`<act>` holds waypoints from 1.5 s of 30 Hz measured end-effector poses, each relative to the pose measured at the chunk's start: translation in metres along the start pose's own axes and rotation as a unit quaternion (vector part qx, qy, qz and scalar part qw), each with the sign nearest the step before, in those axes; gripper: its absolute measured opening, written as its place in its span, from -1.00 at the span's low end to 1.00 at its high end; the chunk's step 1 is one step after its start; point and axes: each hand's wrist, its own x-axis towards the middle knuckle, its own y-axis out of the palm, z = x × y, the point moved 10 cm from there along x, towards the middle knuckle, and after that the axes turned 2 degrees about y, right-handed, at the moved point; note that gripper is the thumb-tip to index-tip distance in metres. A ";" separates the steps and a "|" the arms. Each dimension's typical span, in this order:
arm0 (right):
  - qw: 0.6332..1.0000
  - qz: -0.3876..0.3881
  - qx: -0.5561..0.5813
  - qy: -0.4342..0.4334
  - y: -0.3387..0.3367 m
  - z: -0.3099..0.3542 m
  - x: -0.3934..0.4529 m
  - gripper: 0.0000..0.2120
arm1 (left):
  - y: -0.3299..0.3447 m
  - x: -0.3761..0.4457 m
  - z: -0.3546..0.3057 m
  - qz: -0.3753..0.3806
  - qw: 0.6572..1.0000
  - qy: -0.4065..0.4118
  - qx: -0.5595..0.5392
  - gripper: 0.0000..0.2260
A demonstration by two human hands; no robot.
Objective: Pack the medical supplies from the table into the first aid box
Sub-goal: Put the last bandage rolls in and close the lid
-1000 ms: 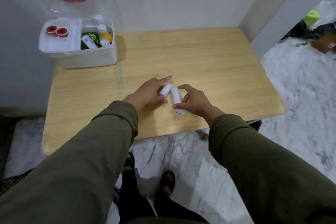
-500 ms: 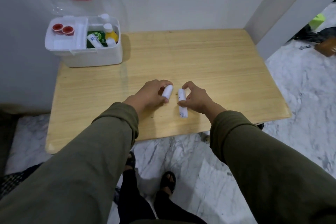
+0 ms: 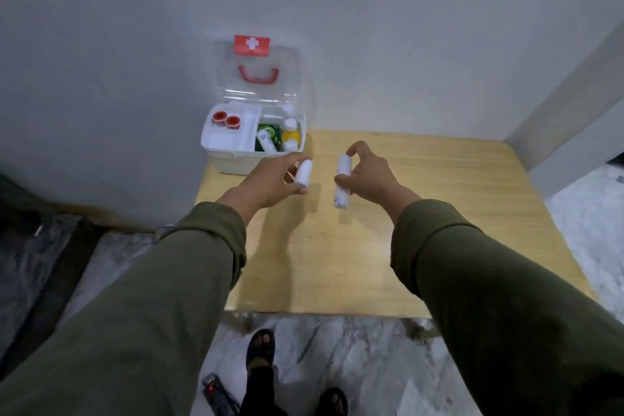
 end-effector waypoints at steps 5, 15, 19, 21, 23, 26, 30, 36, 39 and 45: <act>0.999 -0.009 0.016 -0.044 0.015 0.075 0.036 -0.57 | -0.069 0.002 0.042 -0.063 0.997 -0.027 0.017 -0.44; 0.997 0.012 0.077 -0.025 0.085 0.148 0.106 -0.53 | -0.147 0.029 0.120 -0.064 0.992 -0.051 0.099 -0.40; 0.996 0.014 0.089 -0.009 0.098 0.149 0.120 -0.52 | -0.147 0.042 0.140 -0.032 0.993 -0.055 0.098 -0.37; 0.996 0.012 0.085 0.001 0.101 0.147 0.122 -0.52 | -0.143 0.046 0.144 -0.017 0.993 -0.052 0.101 -0.37; 0.997 0.013 0.082 0.009 0.105 0.145 0.124 -0.52 | -0.141 0.049 0.148 -0.005 0.993 -0.051 0.102 -0.36; 0.997 0.007 0.078 0.019 0.107 0.144 0.127 -0.51 | -0.139 0.052 0.150 0.014 0.993 -0.055 0.108 -0.35; 0.996 0.004 0.083 0.022 0.110 0.144 0.131 -0.49 | -0.139 0.053 0.151 0.016 0.993 -0.052 0.109 -0.36; 0.996 -0.055 0.068 -0.012 0.092 0.152 0.125 -0.57 | -0.152 0.051 0.139 -0.039 0.996 -0.035 0.067 -0.33; 0.977 -0.167 0.120 -0.053 0.056 0.164 0.118 -0.61 | -0.179 0.055 0.122 -0.135 0.990 -0.016 0.038 -0.26; 0.947 -0.233 0.206 -0.076 0.000 0.178 0.118 -0.45 | -0.237 0.075 0.082 -0.275 0.960 0.020 0.050 -0.13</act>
